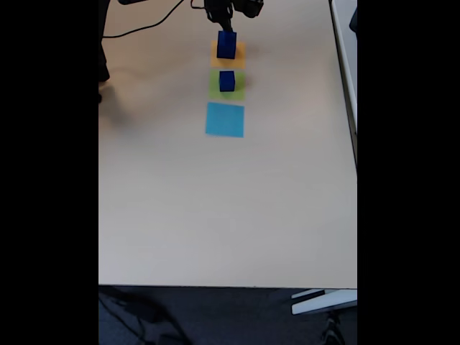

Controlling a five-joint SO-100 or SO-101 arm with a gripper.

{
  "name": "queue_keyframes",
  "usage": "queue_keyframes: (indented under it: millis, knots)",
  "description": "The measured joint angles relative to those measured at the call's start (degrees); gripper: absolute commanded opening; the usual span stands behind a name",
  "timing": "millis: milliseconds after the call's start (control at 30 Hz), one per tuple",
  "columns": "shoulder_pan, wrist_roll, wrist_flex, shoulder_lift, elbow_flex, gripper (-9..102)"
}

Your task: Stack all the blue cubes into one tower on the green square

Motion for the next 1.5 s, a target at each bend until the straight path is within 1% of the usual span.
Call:
queue_keyframes:
  millis: [267, 367, 467, 667, 800, 933, 1167, 1300, 1500]
  knots:
    - [0.0, 0.0, -0.4, 0.0, 0.0, 9]
    - [0.0, 0.0, -1.6, 0.0, 0.0, 16]
    - [0.0, -2.6, -4.7, 0.0, 0.0, 22]
    - [0.0, -8.0, -8.2, -0.4, -2.6, 29]
    - [0.0, -10.5, -8.8, -0.8, -5.8, 32]
    - [1.6, -12.3, -8.8, -0.8, -6.3, 33]
    - [5.8, -16.0, -7.6, -0.4, -5.3, 30]
    - [7.5, -16.0, -7.6, 1.8, 0.4, 29]
    - [9.2, -16.0, -14.0, 6.7, 14.2, 29]
